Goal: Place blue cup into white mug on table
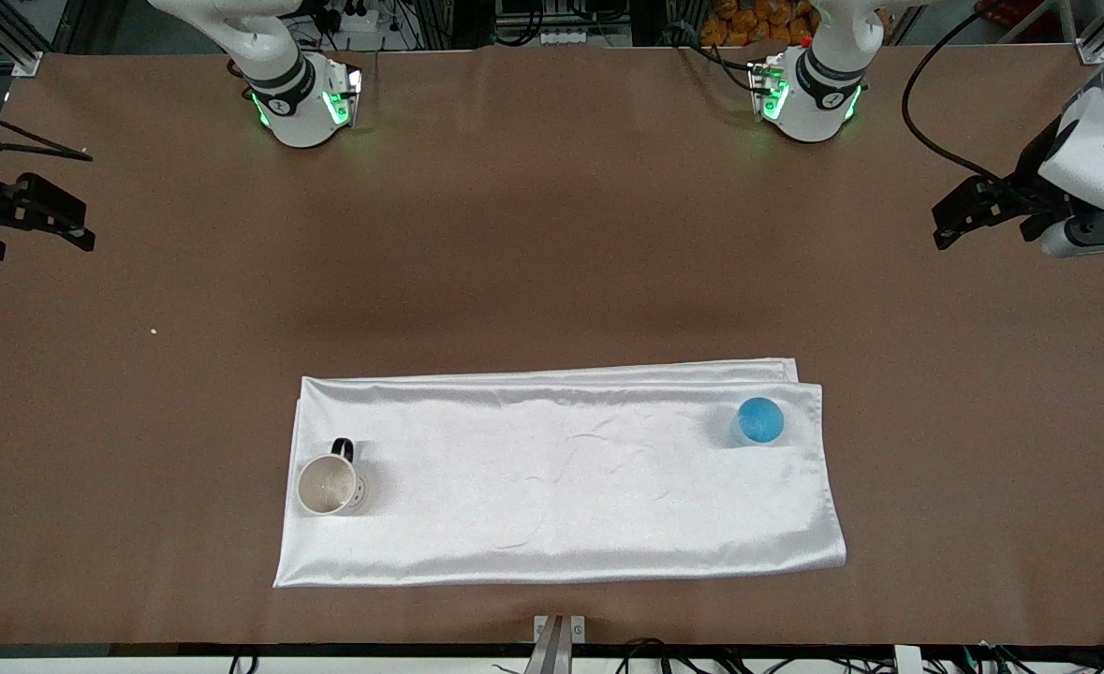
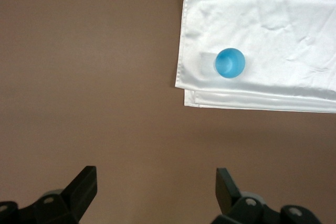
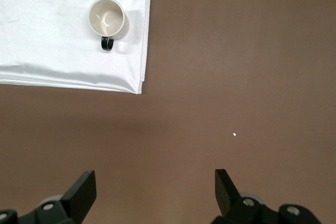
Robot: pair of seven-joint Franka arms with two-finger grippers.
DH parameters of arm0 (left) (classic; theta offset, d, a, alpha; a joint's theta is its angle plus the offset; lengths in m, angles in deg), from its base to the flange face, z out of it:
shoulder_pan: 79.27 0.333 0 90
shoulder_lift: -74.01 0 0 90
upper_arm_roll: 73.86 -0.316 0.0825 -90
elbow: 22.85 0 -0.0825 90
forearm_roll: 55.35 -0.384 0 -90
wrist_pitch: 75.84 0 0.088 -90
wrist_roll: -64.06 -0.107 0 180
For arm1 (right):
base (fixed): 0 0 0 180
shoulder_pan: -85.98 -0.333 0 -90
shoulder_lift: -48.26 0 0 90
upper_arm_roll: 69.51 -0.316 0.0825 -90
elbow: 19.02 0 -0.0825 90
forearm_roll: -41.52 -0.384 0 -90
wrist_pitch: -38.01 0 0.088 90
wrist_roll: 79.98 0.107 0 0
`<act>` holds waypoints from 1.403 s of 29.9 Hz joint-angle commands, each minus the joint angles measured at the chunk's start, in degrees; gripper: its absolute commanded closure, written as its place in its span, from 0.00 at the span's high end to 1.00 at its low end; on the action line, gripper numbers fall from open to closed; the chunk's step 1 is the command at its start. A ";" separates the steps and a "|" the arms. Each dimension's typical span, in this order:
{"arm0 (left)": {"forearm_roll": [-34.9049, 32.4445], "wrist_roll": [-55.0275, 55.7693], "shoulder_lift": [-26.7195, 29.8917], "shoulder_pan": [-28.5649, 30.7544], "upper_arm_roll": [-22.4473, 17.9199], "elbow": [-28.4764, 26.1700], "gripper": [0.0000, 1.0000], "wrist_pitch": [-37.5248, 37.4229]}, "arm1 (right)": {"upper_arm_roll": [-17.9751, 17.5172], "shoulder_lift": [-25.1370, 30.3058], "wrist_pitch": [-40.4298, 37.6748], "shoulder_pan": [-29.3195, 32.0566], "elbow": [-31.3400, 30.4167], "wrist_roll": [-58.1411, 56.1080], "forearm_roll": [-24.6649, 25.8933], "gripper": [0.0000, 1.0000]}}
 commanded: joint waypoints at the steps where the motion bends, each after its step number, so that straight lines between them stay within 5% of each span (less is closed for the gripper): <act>1: 1.18 -1.80 0.45 0.41 -0.07 0.73 1.00 -1.17 | 0.55 -0.27 -1.03 -0.42 1.20 0.23 -0.77 1.00; 32: 1.45 -2.15 -8.69 -0.47 0.11 -0.15 1.00 4.89 | 0.64 -0.88 -0.95 -0.16 0.41 0.67 -2.09 1.00; 42: 1.36 -1.98 -14.49 -1.87 0.20 -0.85 1.00 10.33 | 0.55 -3.08 4.66 -0.77 -5.20 0.84 -4.90 1.00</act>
